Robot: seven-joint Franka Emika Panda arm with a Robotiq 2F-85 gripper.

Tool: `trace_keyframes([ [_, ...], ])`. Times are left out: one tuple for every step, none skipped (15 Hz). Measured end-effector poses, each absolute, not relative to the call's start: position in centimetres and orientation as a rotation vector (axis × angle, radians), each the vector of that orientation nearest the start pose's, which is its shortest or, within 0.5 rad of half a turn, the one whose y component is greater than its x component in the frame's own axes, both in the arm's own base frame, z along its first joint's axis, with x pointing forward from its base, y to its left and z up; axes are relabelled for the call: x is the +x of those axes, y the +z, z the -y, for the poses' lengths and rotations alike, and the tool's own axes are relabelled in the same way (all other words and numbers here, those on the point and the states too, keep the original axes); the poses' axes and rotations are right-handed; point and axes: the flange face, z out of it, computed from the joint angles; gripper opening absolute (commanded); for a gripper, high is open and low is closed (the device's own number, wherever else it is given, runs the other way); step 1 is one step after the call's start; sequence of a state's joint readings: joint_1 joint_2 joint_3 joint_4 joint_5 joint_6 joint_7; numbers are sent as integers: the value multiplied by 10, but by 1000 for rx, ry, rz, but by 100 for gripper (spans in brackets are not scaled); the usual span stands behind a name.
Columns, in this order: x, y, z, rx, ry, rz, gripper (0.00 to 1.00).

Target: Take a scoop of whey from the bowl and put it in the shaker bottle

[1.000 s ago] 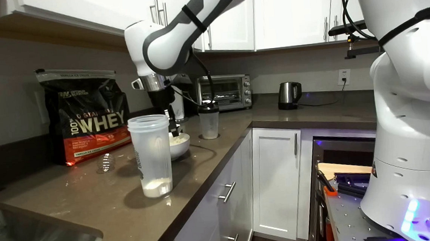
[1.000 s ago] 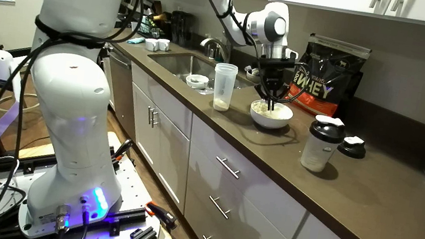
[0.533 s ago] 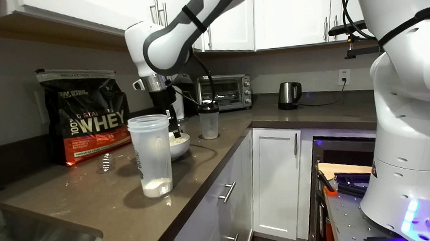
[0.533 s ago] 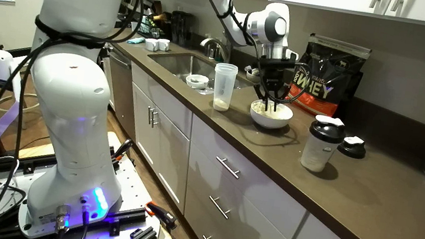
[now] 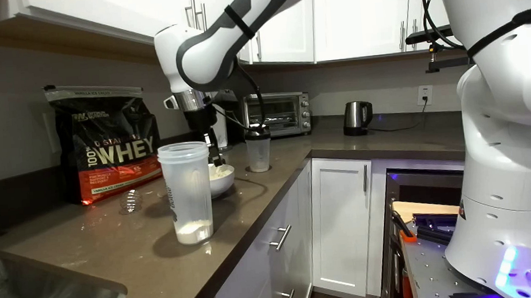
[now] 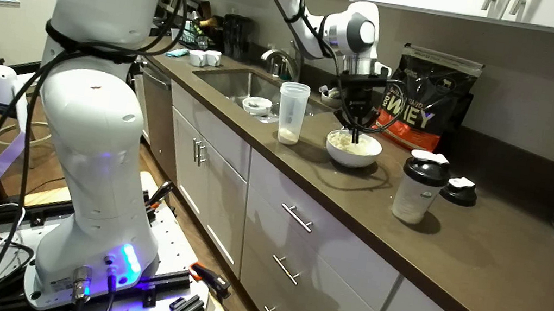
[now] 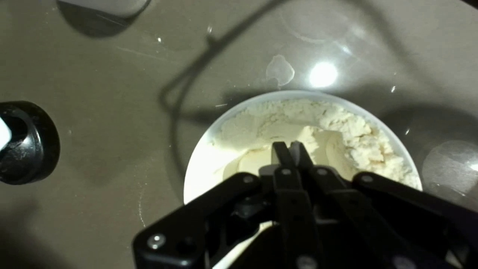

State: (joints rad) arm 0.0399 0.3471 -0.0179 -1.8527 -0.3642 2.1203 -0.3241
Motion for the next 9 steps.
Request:
trace_keyframes([
  [627,335,2,-3301,205,932,1],
  [628,337,1,-3303,196,932,1],
  [629,340,1,-3305,187,931,1],
  [630,342,1,-3306,179,931,1],
  [631,344,0,-3308,170,933,1],
  [631,345,0,-3312,161,940,1],
  [632,346,-1,-3320,149,949,1],
  [633,347,-2,-3333,133,951,1],
  [635,347,-3,-3349,115,947,1],
])
